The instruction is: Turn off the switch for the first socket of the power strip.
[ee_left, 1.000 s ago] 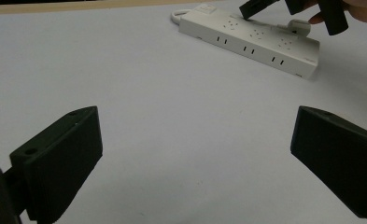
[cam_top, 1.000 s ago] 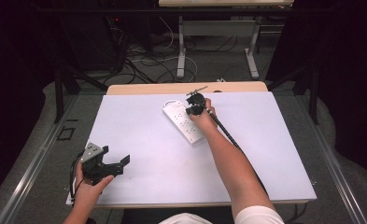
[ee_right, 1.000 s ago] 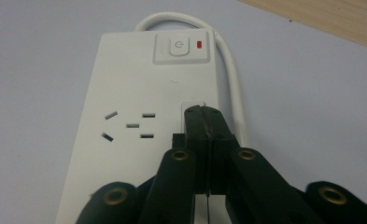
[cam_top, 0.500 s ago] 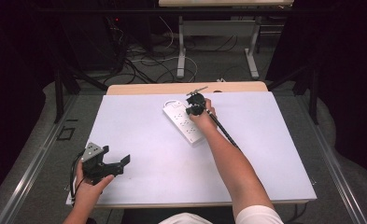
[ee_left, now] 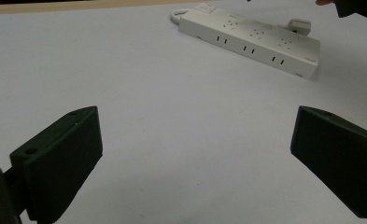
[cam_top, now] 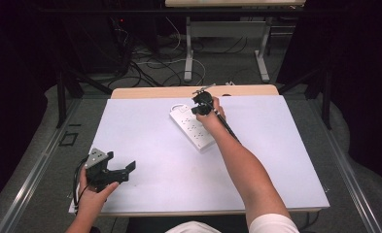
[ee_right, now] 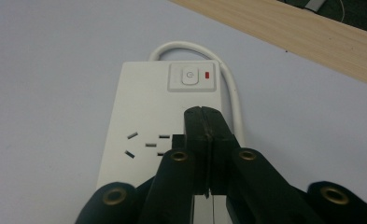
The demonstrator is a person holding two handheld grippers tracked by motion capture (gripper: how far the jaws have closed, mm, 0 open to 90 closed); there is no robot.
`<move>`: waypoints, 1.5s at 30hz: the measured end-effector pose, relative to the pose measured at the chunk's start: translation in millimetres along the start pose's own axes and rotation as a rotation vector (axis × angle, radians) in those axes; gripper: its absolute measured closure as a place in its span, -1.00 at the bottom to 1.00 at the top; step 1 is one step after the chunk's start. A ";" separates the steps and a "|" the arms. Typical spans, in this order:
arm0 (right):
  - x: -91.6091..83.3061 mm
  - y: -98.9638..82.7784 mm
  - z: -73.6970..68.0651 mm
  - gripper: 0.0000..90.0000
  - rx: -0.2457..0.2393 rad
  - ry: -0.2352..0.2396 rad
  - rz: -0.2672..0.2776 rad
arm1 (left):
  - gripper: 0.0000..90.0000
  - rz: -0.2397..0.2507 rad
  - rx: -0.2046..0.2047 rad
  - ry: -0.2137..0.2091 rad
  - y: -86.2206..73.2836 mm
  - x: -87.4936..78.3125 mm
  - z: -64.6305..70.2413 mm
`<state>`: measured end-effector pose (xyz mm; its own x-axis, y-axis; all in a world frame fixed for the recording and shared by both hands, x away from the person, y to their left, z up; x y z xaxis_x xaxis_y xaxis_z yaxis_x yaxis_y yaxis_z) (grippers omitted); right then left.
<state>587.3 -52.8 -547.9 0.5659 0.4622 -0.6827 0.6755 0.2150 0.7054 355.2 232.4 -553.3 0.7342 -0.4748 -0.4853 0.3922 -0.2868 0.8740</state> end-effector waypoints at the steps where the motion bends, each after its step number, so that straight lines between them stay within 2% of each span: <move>1: -0.5 0.4 -0.5 0.98 -0.006 0.005 0.001 | -0.95 0.000 0.000 0.000 0.1 0.0 0.0; 4: 0.7 -0.1 -2.1 0.91 -0.009 0.022 0.002 | -0.96 0.001 0.000 -0.001 0.1 0.3 0.2; 5: 0.0 -1.9 -3.9 0.86 0.015 0.018 -0.016 | -0.96 -0.001 0.003 -0.001 0.1 0.4 0.1; 6: 0.6 -2.6 -3.6 0.78 0.009 0.011 -0.021 | -0.96 -0.002 0.003 -0.002 0.0 0.6 0.2; 8: 2.2 -5.0 -4.3 0.53 0.014 0.017 -0.041 | -0.95 -0.003 0.004 -0.002 0.1 1.0 0.3; 9: 2.9 -5.3 -3.0 0.39 -0.010 0.019 -0.043 | -0.95 -0.003 0.003 -0.003 0.1 1.2 0.5; 11: 2.6 -6.0 -4.1 0.10 0.017 0.002 -0.033 | -0.95 -0.003 0.004 -0.005 0.3 1.6 0.8; 14: 3.7 -3.3 -4.2 -0.29 -0.009 0.003 0.023 | -0.95 -0.005 0.004 -0.005 0.3 1.9 1.2; 15: 2.2 -3.0 -3.9 -0.39 -0.013 -0.020 0.024 | -0.95 -0.005 0.005 -0.005 0.3 2.1 1.3; 16: 2.2 -2.2 -4.4 -0.44 -0.020 -0.012 0.040 | -0.95 -0.005 0.005 -0.005 0.4 2.3 1.5; 17: 1.0 -2.2 -4.5 -0.44 -0.021 -0.020 0.033 | -0.95 -0.006 0.006 -0.005 0.3 2.3 1.6; 21: -2.3 -2.0 -6.0 -0.46 0.002 -0.002 0.031 | -0.95 -0.007 0.007 -0.006 0.4 2.6 1.9; 25: -9.1 -0.7 -6.4 -0.47 -0.007 -0.011 0.032 | -0.95 -0.004 0.006 -0.003 0.5 2.3 1.6; 29: -18.4 1.3 -9.3 -0.55 0.003 0.012 0.030 | -0.95 -0.005 0.004 -0.002 0.5 1.9 1.1; 35: -34.0 -1.4 -10.6 -0.68 -0.042 0.010 -0.008 | -0.95 -0.003 0.005 0.001 0.7 1.8 1.4; 37: -39.6 -0.8 -11.9 -0.73 -0.056 0.010 -0.001 | -0.95 -0.004 0.005 0.002 0.7 1.6 1.3; 40: -50.1 -0.7 -15.3 -0.97 -0.066 0.007 0.004 | -0.95 -0.002 0.006 0.003 0.8 1.5 0.9; 41: -53.2 -0.4 -16.8 -1.00 -0.065 0.012 0.017 | -0.95 -0.003 0.005 0.004 0.7 1.3 0.8; 45: -69.3 -2.6 -20.6 -1.00 -0.074 0.024 0.011 | -0.95 -0.003 0.005 0.005 0.6 1.4 0.7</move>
<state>536.6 -67.7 -498.4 0.5608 0.4850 -0.6710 0.6320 0.2728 0.7253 356.1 231.0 -553.4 0.7357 -0.4695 -0.4881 0.3919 -0.2927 0.8722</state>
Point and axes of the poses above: each handheld gripper's, and its own axes: x roughly forward along the jaws, y roughly out of its top, z roughly to its right, the point moved 6 cm from there along x, roughly forward along the jaws, and after that the axes turned 10 degrees about x, right-handed, at the moved point
